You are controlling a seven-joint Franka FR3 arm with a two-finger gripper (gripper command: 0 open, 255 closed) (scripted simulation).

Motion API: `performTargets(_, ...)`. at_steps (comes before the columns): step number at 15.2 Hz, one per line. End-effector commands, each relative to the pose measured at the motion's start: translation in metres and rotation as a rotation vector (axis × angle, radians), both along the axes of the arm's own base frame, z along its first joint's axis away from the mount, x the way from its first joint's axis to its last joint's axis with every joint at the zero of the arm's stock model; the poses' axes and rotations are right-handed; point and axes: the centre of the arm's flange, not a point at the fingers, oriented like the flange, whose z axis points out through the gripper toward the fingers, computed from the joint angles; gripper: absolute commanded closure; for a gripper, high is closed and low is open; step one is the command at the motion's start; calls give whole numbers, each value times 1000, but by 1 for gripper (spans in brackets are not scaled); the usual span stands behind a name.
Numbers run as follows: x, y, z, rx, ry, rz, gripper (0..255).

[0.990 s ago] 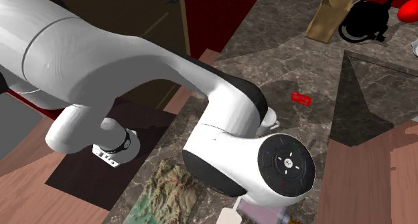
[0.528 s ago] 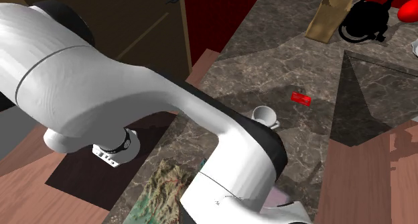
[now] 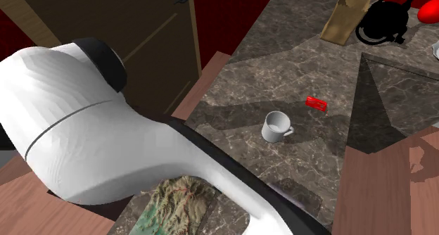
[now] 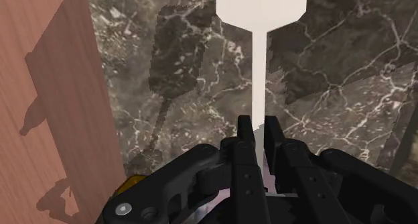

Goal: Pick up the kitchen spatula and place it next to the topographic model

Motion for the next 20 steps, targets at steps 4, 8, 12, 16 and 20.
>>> performTargets(4,7,-29,-14,0,0,2,255)
performTargets(8,7,-29,-35,0,0,2,255)
performTargets(12,7,-29,-56,0,0,2,255)
performTargets(16,7,-29,-77,0,0,2,255)
performTargets(20,7,-29,-98,0,0,2,255)
